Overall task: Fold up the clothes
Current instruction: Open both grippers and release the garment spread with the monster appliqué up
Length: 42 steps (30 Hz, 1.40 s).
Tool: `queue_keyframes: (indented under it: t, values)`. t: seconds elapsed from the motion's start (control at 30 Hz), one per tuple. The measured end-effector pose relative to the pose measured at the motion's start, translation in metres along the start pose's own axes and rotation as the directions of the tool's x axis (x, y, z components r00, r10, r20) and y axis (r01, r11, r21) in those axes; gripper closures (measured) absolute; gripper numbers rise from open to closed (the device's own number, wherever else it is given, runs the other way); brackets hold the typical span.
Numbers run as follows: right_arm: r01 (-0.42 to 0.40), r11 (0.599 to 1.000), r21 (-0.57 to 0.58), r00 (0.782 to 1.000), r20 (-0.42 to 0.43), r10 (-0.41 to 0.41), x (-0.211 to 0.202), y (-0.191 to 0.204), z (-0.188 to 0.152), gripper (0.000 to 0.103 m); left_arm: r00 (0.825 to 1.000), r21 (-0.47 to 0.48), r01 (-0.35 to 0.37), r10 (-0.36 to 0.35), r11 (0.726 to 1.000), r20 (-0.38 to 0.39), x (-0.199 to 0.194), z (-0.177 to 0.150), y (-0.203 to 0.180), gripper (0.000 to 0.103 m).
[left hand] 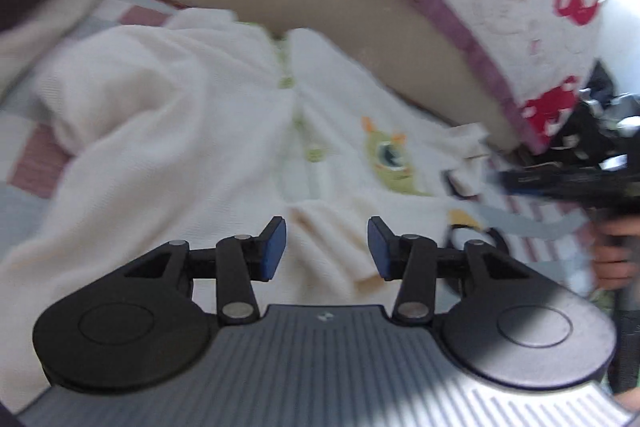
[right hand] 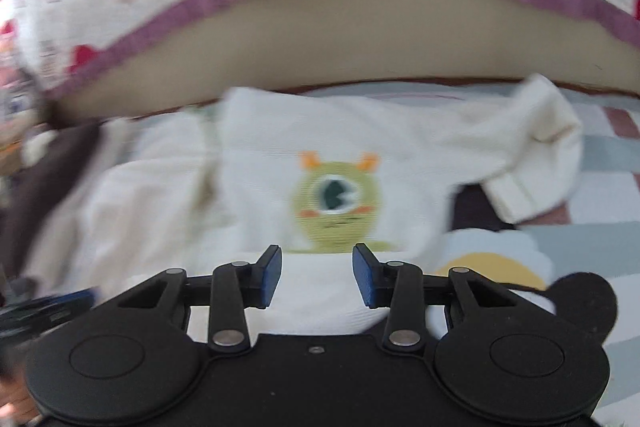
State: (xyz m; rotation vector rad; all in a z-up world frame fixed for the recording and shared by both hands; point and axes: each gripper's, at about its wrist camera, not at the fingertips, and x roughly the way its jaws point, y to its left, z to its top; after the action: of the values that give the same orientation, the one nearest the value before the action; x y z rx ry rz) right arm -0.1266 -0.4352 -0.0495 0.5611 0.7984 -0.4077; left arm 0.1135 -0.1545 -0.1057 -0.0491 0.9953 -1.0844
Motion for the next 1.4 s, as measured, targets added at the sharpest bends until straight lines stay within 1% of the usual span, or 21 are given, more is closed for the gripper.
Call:
queue_keyframes:
  t: [0.13, 0.17, 0.27, 0.37, 0.43, 0.5, 0.6, 0.7, 0.73, 0.83, 0.87, 0.93, 1.0, 1.07, 1.1, 1.13, 1.17, 1.2, 1.3, 1.33, 1.4]
  values:
    - [-0.100, 0.980, -0.171, 0.992, -0.092, 0.085, -0.025, 0.058, -0.008, 0.047, 0.994, 0.050, -0.088, 0.091, 0.995, -0.064, 0.013, -0.006, -0.001, 0.055]
    - [-0.098, 0.966, -0.240, 0.993, -0.089, 0.079, -0.028, 0.073, -0.011, 0.043, 0.995, 0.047, -0.078, 0.081, 0.996, -0.057, 0.013, -0.006, -0.002, 0.055]
    - [-0.075, 0.924, -0.375, 0.995, -0.087, 0.046, -0.019, 0.097, -0.014, 0.041, 0.998, 0.038, -0.048, 0.049, 0.998, -0.043, 0.012, -0.008, -0.003, 0.055]
    - [-0.048, 0.894, -0.446, 0.994, -0.107, 0.000, -0.007, 0.094, -0.021, 0.042, 0.999, 0.031, -0.017, 0.018, 0.999, -0.036, 0.011, -0.012, -0.004, 0.055]
    - [-0.010, 0.913, -0.407, 0.996, -0.081, -0.025, -0.006, 0.077, -0.031, 0.042, 0.999, 0.045, 0.004, -0.002, 0.999, -0.046, 0.012, -0.015, -0.006, 0.055]
    - [-0.050, 0.934, -0.354, 0.997, -0.066, 0.029, -0.008, 0.058, -0.043, 0.042, 0.997, 0.083, 0.017, -0.011, 0.996, -0.073, 0.018, -0.016, -0.014, 0.054]
    - [-0.091, 0.919, -0.385, 0.995, -0.062, 0.073, -0.006, 0.038, -0.062, 0.042, 0.991, 0.146, 0.050, -0.031, 0.988, -0.129, 0.030, -0.022, -0.031, 0.049]
    - [-0.179, 0.911, -0.372, 0.983, -0.111, 0.148, -0.004, 0.019, -0.075, 0.042, 0.965, 0.169, 0.108, -0.062, 0.980, -0.254, 0.047, -0.036, -0.047, 0.050]
    - [-0.213, 0.914, -0.346, 0.975, -0.131, 0.177, 0.000, 0.014, -0.077, 0.042, 0.952, 0.159, 0.126, -0.074, 0.979, -0.296, 0.053, -0.042, -0.051, 0.052]
    - [-0.308, 0.918, -0.250, 0.945, -0.188, 0.266, 0.022, 0.007, -0.080, 0.041, 0.926, 0.101, 0.156, -0.110, 0.983, -0.361, 0.064, -0.065, -0.062, 0.076]
    - [-0.317, 0.919, -0.235, 0.941, -0.197, 0.274, 0.033, 0.008, -0.082, 0.041, 0.927, 0.115, 0.140, -0.089, 0.984, -0.365, 0.065, -0.071, -0.067, 0.076]
    - [-0.320, 0.923, -0.216, 0.938, -0.212, 0.275, 0.055, 0.014, -0.093, 0.041, 0.939, 0.208, 0.078, -0.002, 0.975, -0.344, 0.067, -0.079, -0.079, 0.081]
    - [-0.299, 0.933, -0.200, 0.945, -0.198, 0.260, 0.077, 0.014, -0.107, 0.040, 0.948, 0.294, 0.009, 0.086, 0.956, -0.308, 0.068, -0.081, -0.087, 0.081]
    - [-0.277, 0.944, -0.179, 0.953, -0.180, 0.245, 0.090, 0.009, -0.118, 0.040, 0.950, 0.300, -0.001, 0.094, 0.954, -0.298, 0.067, -0.082, -0.089, 0.081]
    - [-0.301, 0.940, -0.163, 0.950, -0.140, 0.280, 0.090, 0.004, -0.122, 0.041, 0.951, 0.288, -0.004, 0.093, 0.958, -0.296, 0.066, -0.084, -0.089, 0.081]
    - [-0.336, 0.931, -0.139, 0.939, -0.123, 0.321, 0.091, -0.001, -0.125, 0.047, 0.950, 0.278, -0.018, 0.103, 0.960, -0.294, 0.065, -0.087, -0.088, 0.081]
    - [-0.382, 0.918, -0.105, 0.921, -0.129, 0.368, 0.094, -0.006, -0.126, 0.079, 0.951, 0.259, -0.037, 0.114, 0.965, -0.289, 0.064, -0.089, -0.087, 0.083]
    - [-0.414, 0.908, -0.070, 0.906, -0.134, 0.402, 0.096, -0.011, -0.126, 0.095, 0.953, 0.214, -0.069, 0.128, 0.974, -0.274, 0.062, -0.091, -0.085, 0.083]
    - [-0.463, 0.886, 0.002, 0.883, -0.089, 0.461, 0.085, -0.028, -0.125, 0.095, 0.958, 0.058, -0.149, 0.158, 0.987, -0.237, 0.054, -0.100, -0.082, 0.086]
    - [-0.467, 0.884, 0.000, 0.882, -0.074, 0.466, 0.074, -0.031, -0.124, 0.095, 0.957, 0.024, -0.172, 0.172, 0.985, -0.233, 0.049, -0.104, -0.082, 0.092]
    - [-0.470, 0.882, -0.043, 0.882, -0.066, 0.467, 0.040, -0.034, -0.119, 0.095, 0.954, -0.037, -0.208, 0.195, 0.977, -0.227, 0.039, -0.114, -0.084, 0.093]
